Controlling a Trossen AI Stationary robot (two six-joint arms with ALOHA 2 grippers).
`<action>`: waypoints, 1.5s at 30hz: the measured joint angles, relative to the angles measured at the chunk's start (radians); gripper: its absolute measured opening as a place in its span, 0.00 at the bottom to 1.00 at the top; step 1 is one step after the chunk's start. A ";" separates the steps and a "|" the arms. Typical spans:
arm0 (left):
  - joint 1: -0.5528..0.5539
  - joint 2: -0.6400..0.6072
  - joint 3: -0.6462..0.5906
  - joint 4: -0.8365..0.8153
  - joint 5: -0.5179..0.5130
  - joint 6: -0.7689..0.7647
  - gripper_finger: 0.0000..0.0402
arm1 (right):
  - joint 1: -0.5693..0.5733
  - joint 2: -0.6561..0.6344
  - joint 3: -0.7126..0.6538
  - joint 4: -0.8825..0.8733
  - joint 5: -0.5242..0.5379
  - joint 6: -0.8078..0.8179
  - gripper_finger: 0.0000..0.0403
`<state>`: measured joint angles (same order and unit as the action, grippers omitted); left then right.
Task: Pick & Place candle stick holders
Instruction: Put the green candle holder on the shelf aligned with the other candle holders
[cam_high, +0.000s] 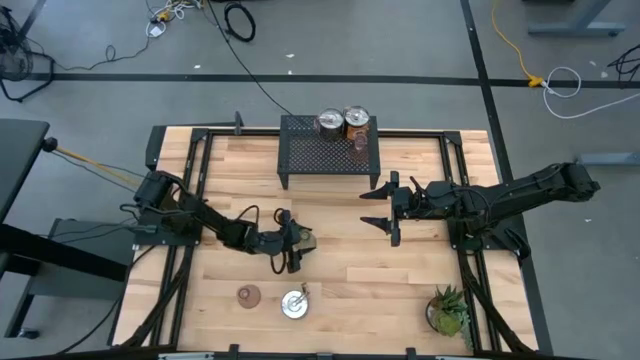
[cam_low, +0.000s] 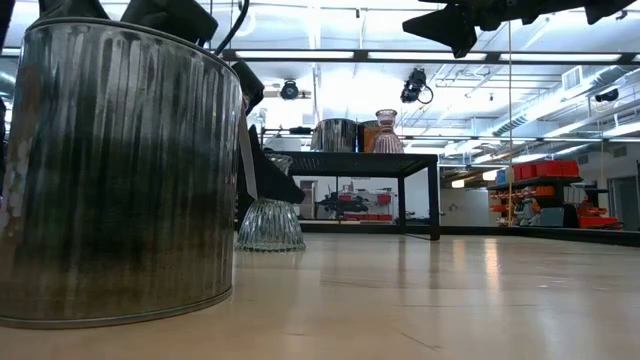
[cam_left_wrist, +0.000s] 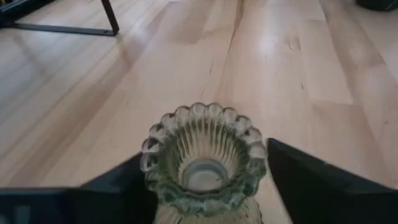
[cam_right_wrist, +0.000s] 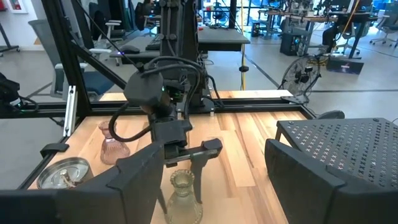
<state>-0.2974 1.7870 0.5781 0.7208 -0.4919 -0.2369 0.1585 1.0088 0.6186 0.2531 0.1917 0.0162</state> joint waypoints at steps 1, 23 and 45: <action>0.000 0.000 0.000 -0.002 0.000 -0.003 0.59 | 0.000 0.000 0.000 0.000 0.000 0.000 0.69; 0.023 -0.211 0.000 0.013 -0.045 0.091 0.31 | 0.000 0.000 0.000 0.000 0.001 0.000 0.69; 0.441 -0.314 0.521 -0.603 0.142 0.180 0.31 | 0.000 0.000 0.000 0.032 0.002 -0.018 0.69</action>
<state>0.1439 1.4729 1.0990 0.1181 -0.3498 -0.0572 0.1585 1.0084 0.6186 0.2853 0.1936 -0.0013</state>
